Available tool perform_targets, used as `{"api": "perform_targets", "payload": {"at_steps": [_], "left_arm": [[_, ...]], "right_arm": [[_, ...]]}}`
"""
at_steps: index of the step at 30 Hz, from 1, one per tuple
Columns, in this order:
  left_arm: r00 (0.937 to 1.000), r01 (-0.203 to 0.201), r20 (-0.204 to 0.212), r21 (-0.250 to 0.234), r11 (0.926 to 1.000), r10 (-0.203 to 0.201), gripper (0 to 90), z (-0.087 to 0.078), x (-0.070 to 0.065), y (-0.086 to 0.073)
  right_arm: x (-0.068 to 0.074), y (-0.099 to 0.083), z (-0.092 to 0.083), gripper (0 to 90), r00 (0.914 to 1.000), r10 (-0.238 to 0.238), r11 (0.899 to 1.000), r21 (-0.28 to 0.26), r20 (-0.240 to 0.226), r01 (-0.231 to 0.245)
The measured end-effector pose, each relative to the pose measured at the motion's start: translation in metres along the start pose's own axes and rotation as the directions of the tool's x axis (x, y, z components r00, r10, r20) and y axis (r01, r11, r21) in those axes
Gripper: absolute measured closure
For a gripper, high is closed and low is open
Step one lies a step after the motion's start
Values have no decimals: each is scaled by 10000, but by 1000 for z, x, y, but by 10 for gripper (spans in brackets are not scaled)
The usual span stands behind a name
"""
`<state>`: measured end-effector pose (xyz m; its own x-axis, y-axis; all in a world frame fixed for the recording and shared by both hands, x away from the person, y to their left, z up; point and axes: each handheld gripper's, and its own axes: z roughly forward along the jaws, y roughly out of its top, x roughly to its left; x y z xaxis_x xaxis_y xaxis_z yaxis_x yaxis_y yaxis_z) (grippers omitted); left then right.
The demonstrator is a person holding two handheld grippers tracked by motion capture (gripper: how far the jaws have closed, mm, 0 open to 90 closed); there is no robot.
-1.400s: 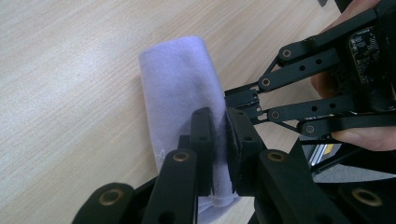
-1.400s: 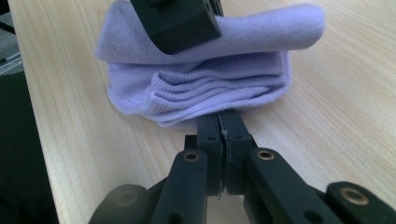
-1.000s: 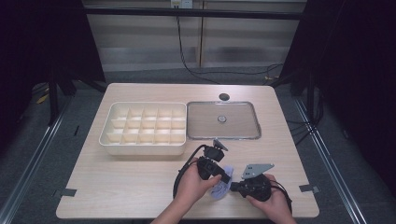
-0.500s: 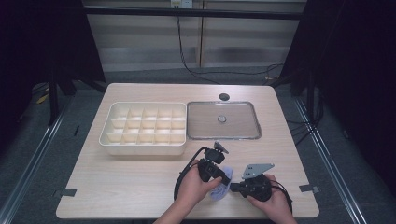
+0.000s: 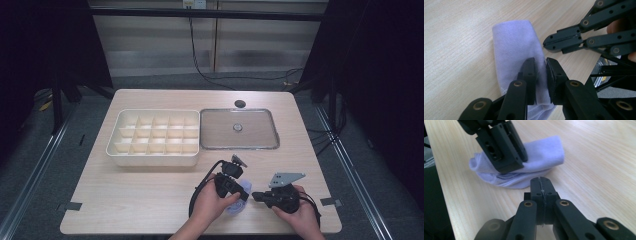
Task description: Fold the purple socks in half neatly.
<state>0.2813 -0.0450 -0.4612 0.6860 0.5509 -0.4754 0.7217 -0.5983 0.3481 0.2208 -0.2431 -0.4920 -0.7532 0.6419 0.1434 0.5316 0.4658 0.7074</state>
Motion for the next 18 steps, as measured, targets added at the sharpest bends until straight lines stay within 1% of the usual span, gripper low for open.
{"api": "perform_targets", "payload": {"at_steps": [2,3,4,5,8,10,11,12,14,16,18], "left_arm": [[10000,20,37,-111,9999,-19,784,1,0,-1],[10000,-36,44,-101,9999,36,783,1,0,-1],[10000,39,47,-187,9998,-39,784,2,0,-2],[10000,-39,27,-129,9999,39,784,2,0,-2],[9999,-101,-29,-224,9997,101,780,3,-2,-3],[9998,-178,-42,-180,9997,177,779,3,-2,-3],[10000,-75,-66,-285,9996,73,780,3,-3,-4],[9998,-180,-70,-225,9996,179,780,3,-3,-4],[9998,-186,-33,-357,9992,185,780,3,-3,-5],[9996,-261,-55,-329,9991,259,780,3,-2,-6],[9996,-252,-103,-399,9989,248,780,3,-3,-6]], "right_arm": [[-2,0,-2,900,9999,80,10000,-44,94,-80],[-2,0,-3,900,9999,58,10000,-55,108,-57],[-3,-1,-3,900,9999,114,9999,-100,97,-113],[-3,-1,-4,900,9998,154,9998,-122,125,-152],[-4,-2,-5,900,9997,135,9998,-155,212,-131],[-4,-2,-6,900,9993,197,9997,-113,329,-194],[-5,-1,-7,900,9993,207,9997,-152,322,-202],[-5,-1,-7,900,9992,245,9995,-222,328,-238],[-6,-1,-9,900,9989,276,9993,-260,384,-266],[-7,0,-10,900,9987,326,9990,-321,387,-313],[-8,1,-10,900,9986,326,9988,-385,414,-310]]}}
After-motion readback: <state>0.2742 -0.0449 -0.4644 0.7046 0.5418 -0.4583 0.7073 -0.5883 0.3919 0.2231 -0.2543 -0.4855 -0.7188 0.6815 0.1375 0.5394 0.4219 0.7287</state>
